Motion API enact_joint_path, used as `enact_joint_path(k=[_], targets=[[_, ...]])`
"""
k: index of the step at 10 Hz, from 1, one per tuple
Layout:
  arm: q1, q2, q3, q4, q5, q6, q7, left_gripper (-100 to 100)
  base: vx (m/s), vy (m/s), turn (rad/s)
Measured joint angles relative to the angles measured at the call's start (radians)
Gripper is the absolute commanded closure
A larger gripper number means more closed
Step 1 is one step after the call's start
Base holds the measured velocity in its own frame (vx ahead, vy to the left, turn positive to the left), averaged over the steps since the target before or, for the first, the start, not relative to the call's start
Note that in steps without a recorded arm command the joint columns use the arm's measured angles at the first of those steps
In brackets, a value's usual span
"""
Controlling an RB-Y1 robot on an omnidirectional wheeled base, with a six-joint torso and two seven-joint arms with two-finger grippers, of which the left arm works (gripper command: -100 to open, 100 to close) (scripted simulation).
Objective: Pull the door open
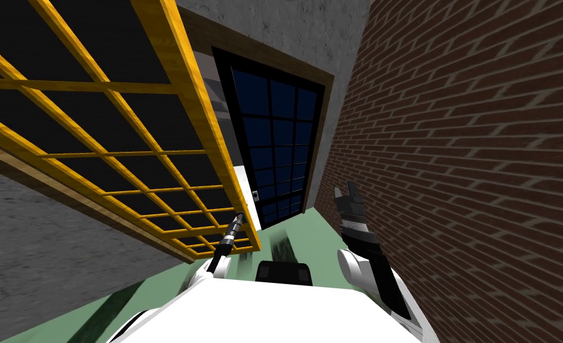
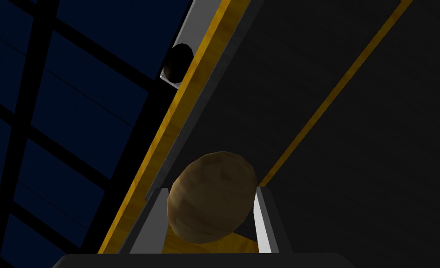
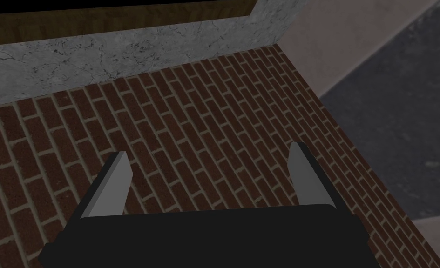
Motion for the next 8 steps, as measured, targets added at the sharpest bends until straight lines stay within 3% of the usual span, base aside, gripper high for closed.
enact_joint_path(k=[7, 8], targets=[[-0.002, 0.007, -0.016, 0.005, 0.047, -0.002, 0.170, 100, -0.032, 0.015, -0.049], [0.008, 0.006, -0.018, -0.015, 0.051, 0.006, 0.189, 100, -0.031, 0.012, -0.050]])
